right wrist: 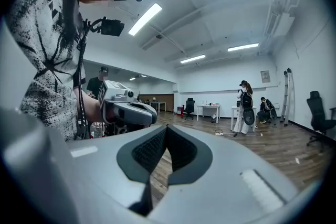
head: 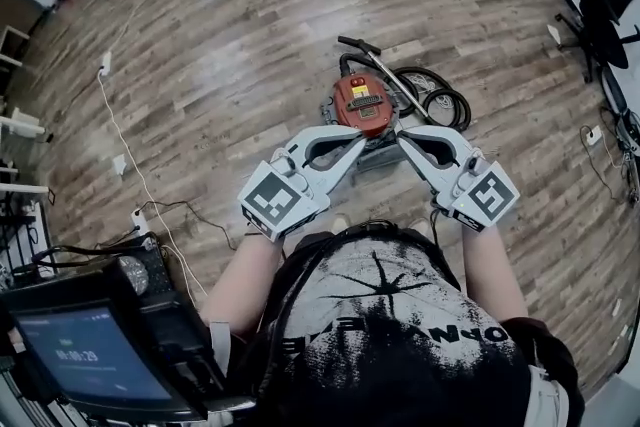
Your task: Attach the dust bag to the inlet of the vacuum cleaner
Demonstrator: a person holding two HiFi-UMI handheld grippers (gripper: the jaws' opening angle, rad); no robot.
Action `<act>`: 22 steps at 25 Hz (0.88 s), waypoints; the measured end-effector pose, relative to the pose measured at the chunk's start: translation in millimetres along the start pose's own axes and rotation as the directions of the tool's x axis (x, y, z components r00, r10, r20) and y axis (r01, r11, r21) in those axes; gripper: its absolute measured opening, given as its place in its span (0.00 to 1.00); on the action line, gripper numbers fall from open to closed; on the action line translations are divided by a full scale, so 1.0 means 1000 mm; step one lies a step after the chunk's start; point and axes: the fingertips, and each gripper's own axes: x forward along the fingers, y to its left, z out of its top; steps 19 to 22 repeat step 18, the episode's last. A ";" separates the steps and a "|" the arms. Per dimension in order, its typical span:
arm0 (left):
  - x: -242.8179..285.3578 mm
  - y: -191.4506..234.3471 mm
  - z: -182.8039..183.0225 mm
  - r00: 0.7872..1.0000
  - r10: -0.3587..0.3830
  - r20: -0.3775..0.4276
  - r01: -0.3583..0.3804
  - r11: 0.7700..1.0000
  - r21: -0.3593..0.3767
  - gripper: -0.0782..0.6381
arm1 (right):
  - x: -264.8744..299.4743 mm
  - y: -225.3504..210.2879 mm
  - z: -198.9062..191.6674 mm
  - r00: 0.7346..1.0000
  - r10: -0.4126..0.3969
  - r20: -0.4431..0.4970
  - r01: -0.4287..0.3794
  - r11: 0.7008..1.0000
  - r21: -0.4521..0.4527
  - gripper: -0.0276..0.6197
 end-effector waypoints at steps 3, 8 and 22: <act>-0.007 0.000 -0.004 1.000 0.002 -0.007 -0.002 1.000 0.002 0.11 | 0.007 0.006 0.001 1.000 0.013 0.014 -0.013 1.000 0.002 0.05; -0.014 0.000 -0.009 1.000 0.007 -0.007 -0.007 1.000 0.004 0.11 | 0.014 0.012 0.000 1.000 0.023 0.020 -0.023 1.000 -0.018 0.05; -0.020 -0.001 -0.014 1.000 0.021 0.008 -0.021 1.000 0.004 0.11 | 0.016 0.020 0.000 0.999 0.039 0.014 -0.038 0.998 -0.048 0.05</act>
